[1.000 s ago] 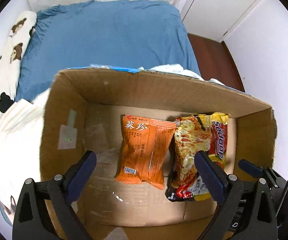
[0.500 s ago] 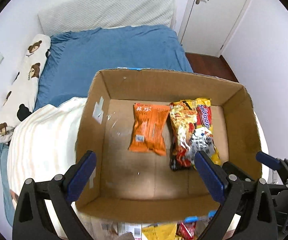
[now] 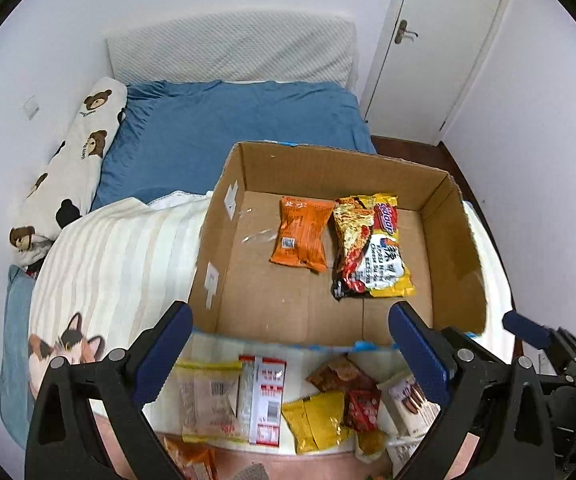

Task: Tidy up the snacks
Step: 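Grasp the red-yellow chip bag with the left tool while the right tool grasps the oat cookie pack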

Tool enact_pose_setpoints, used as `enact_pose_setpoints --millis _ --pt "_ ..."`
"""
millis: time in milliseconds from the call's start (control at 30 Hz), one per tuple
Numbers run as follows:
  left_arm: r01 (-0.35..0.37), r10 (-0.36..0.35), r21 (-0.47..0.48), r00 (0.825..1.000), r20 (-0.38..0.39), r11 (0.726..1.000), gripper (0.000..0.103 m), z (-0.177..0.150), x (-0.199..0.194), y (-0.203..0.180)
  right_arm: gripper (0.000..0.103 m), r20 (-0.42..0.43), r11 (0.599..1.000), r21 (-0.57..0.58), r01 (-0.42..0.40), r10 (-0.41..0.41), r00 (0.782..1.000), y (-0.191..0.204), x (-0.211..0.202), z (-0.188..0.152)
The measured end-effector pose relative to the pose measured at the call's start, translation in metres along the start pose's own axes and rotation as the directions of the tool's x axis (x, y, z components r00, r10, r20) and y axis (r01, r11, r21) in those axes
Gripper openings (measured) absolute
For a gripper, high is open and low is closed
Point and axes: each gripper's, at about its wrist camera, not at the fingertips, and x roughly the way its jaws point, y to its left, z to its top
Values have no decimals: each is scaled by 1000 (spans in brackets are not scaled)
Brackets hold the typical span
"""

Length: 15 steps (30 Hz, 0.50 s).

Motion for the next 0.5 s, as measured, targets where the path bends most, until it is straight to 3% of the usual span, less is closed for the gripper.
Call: enact_pose_setpoints --millis 167,333,500 --pt "-6 5 -35 1000 -18 999 100 -33 -13 9 99 -26 999 27 -31 32 999 -11 -4 -34" --pt "-71 66 -48 994 -83 996 101 -85 -4 32 99 -136 990 137 -43 62 989 -42 18 -83" --pt "-117 99 -74 973 -206 990 101 -138 28 68 99 -226 969 243 46 10 974 -80 43 -139"
